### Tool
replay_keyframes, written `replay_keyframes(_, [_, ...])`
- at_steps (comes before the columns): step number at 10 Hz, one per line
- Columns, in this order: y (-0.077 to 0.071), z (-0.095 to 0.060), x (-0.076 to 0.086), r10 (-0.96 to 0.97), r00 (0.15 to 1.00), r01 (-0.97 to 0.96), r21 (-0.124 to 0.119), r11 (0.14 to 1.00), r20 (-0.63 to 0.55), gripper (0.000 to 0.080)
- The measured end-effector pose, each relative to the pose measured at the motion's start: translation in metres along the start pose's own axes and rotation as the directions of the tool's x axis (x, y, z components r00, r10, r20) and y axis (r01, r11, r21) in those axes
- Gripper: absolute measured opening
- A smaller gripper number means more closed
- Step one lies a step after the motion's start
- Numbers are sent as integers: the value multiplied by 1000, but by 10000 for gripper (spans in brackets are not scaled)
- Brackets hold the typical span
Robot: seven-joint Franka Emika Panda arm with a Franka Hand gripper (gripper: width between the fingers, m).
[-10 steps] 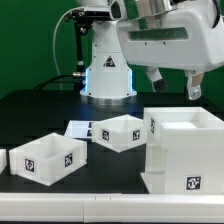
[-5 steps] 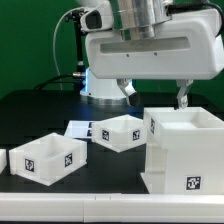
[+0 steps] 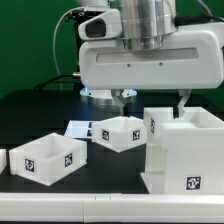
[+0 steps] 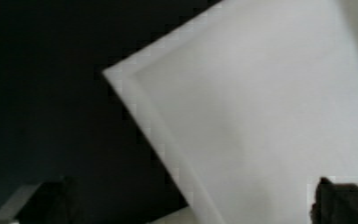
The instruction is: Assemble drawer
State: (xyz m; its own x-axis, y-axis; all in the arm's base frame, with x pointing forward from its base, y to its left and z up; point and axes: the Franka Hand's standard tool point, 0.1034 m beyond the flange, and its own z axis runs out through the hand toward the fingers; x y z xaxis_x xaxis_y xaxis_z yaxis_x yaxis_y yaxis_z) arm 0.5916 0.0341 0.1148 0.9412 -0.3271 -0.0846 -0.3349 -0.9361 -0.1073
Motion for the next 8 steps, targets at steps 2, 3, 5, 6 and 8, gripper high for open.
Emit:
replay_keyframes(2, [-5,4,-2,-26,1000,26,1,1000,-4,649])
replay_keyframes(3, [-5,4,-1,-25,1000,25,0,1000,-4,521])
replay_keyframes(5, [-5,4,-2,-25,1000,25,0,1000,-4,386])
replay_keyframes(6, [-4,5,-2,-25,1000,25,0,1000,-3,203])
replay_keyframes(8, [-2,4,-2,-28,1000,28,-4,1000,-1,79])
